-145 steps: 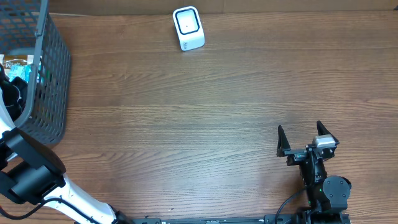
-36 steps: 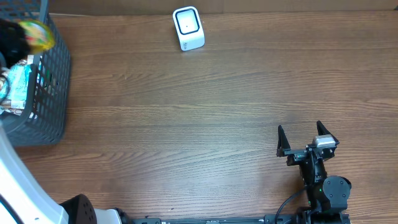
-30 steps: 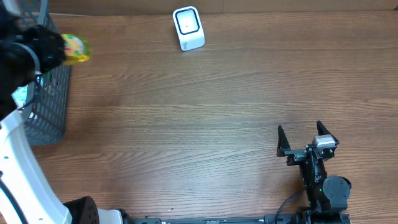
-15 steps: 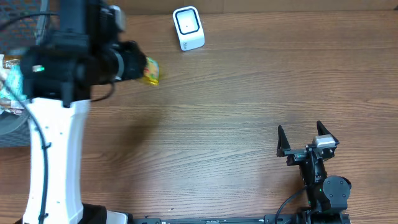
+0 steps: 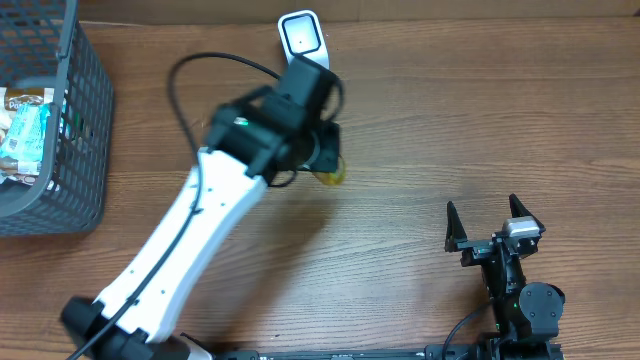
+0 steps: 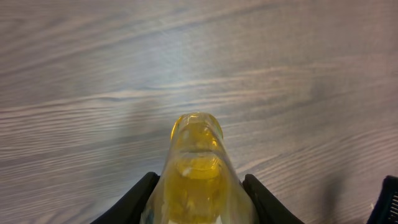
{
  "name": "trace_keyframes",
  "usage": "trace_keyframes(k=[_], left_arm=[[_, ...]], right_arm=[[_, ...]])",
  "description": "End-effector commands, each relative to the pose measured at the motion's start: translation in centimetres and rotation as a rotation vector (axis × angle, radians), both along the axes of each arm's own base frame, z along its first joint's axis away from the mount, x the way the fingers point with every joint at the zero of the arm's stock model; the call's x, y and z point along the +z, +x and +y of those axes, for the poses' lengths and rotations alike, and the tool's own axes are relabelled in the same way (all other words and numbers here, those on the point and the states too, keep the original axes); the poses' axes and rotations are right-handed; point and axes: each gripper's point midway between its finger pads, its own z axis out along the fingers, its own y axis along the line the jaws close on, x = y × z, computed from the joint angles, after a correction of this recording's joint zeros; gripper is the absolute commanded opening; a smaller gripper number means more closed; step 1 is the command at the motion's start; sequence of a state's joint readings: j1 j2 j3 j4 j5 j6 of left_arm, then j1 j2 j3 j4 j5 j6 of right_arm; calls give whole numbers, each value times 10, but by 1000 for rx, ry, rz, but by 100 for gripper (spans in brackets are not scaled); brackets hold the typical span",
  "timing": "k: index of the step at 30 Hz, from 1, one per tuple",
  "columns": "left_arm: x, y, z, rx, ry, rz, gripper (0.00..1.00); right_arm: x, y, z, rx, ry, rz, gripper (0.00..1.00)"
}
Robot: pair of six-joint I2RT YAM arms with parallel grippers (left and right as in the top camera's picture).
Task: Scan the item barcode
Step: 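Carry the bottle with the left gripper to the table centre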
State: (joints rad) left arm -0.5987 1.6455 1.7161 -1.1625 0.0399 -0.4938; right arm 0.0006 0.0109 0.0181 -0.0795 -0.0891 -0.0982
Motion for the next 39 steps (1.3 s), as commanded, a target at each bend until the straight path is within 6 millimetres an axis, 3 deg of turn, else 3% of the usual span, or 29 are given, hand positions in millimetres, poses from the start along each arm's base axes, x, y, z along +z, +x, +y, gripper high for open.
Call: trace_keyframes(k=[1,9,15,33,39], left_arm=[[-22,-5,-22,-16,28,35,37],[-73,-25,-79,-145,83,98,37],[-90,-32,-104,-170,82,100,37],[-85,-10,-90,69,212,-87,36],[-103,-9,-95,62,247,-73,38]], right_arm=[[-3,0,-2,-10,-1,0,100],[-3,0,-2,-10,-1,0,100],[-3,0,-2,-10,-1,0,100],[-3,0,-2,-10,-1,0,100],[-3,0,-2,-10,-1,0,100]])
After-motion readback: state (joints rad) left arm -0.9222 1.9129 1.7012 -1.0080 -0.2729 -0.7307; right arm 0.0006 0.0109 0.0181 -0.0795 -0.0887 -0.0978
